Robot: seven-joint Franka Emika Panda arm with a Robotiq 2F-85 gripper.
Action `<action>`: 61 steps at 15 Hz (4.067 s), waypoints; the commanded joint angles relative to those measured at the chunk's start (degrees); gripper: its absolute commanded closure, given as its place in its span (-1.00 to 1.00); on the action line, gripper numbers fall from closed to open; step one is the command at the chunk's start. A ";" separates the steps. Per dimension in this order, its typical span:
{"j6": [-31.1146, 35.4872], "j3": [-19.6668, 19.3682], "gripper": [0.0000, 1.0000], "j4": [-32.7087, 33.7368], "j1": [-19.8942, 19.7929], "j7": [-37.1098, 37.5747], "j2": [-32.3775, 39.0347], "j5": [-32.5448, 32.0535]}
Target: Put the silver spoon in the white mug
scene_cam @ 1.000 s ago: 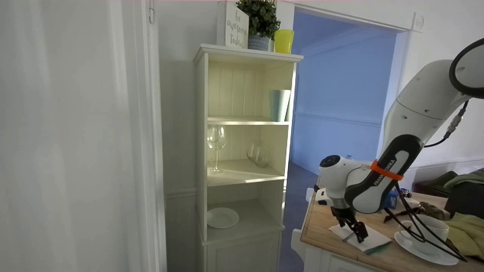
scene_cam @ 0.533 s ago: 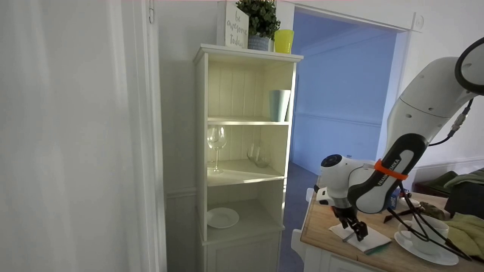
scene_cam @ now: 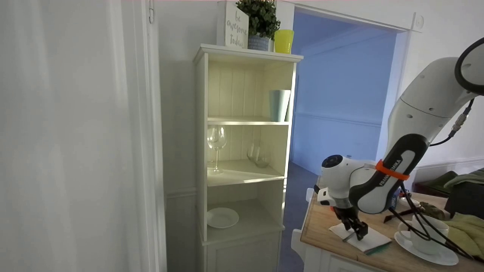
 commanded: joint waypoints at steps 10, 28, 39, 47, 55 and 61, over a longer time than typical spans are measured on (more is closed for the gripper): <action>0.20 1.11 0.52 -2.13 -0.89 -0.01 -1.46 -5.67; 4.28 0.96 0.99 -9.42 -3.25 -17.02 -15.02 9.07; 3.64 -0.72 0.99 -4.51 -3.49 -24.71 -10.30 16.29; 4.80 -0.69 0.99 0.73 -4.82 -27.14 -1.15 16.62; 4.27 0.06 0.88 2.01 -4.88 -29.58 0.72 16.94; 4.66 0.59 -0.04 -0.52 -4.15 -28.82 -1.76 15.83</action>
